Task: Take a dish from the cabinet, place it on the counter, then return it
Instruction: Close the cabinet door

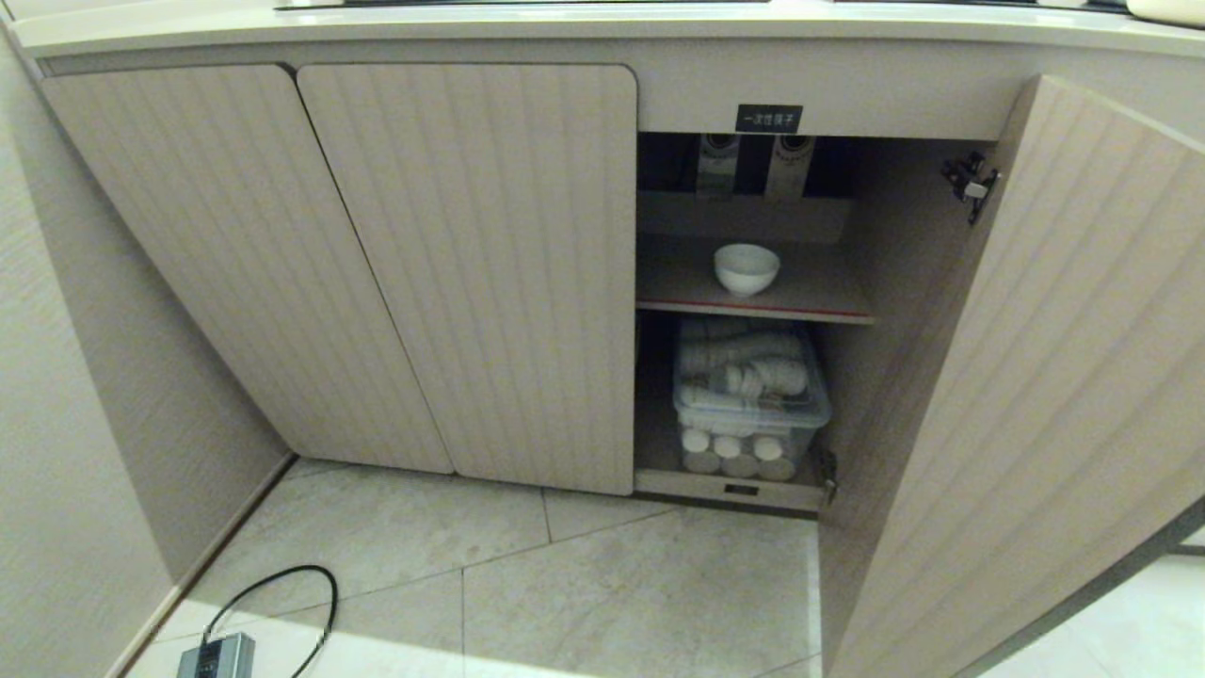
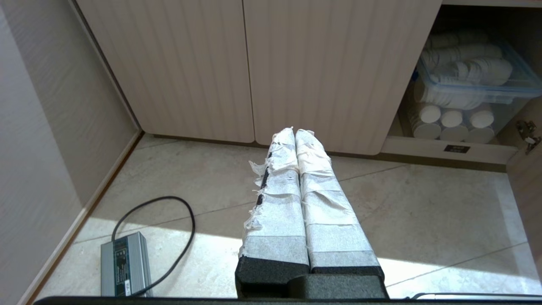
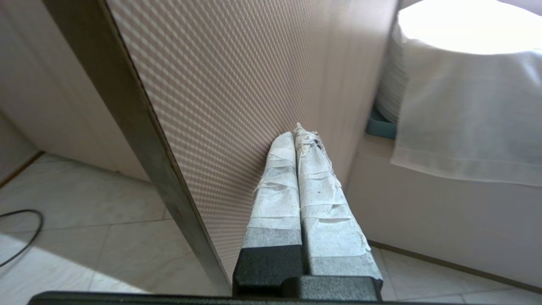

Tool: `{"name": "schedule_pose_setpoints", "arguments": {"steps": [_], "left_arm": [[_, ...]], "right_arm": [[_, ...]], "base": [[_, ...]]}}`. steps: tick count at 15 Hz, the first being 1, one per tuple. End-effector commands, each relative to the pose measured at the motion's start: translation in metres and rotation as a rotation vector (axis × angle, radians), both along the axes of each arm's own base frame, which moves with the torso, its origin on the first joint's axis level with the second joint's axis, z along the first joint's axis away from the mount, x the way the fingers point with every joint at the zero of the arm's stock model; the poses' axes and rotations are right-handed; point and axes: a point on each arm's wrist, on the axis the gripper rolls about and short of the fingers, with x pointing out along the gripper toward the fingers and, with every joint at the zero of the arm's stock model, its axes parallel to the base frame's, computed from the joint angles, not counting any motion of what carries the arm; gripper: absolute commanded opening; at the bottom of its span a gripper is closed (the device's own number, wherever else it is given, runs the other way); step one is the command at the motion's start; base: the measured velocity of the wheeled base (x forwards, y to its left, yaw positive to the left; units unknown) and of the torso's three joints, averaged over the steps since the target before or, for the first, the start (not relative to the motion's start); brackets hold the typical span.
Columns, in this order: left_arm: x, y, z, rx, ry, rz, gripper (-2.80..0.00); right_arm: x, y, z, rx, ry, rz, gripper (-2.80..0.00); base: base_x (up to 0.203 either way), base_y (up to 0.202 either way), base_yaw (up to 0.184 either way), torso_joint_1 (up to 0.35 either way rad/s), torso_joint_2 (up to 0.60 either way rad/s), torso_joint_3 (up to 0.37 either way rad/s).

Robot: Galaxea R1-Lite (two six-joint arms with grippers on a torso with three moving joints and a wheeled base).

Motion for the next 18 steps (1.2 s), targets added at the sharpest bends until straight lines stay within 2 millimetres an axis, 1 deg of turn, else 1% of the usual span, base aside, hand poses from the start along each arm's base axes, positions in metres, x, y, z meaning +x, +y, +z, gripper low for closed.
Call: {"name": "schedule_pose_setpoints", "arguments": {"steps": [1,4,12,18], "left_arm": [[0.0,0.0,0.0,0.0,0.001,0.0,-2.8],[0.0,0.0,0.0,0.0,-0.001,0.002,-2.8],[0.0,0.0,0.0,0.0,0.001,-0.001,-2.8],[0.0,0.0,0.0,0.0,0.0,0.0,-2.8]], "right_arm": [[0.0,0.003,0.001,0.004,-0.001,0.031,-2.8],[0.001,0.006,0.0,0.011,0.007,0.062,-2.8],[0.018,0.013,-0.004,-0.015,0.074,0.09,-2.8],[0.045,0.026,-0.001,-0.01,0.045,0.13,-2.8]], "base": [[0.0,0.0,0.0,0.0,0.0,0.0],[0.0,0.0,0.0,0.0,0.0,0.0],[0.0,0.0,0.0,0.0,0.0,0.0],[0.0,0.0,0.0,0.0,0.0,0.0]]}}
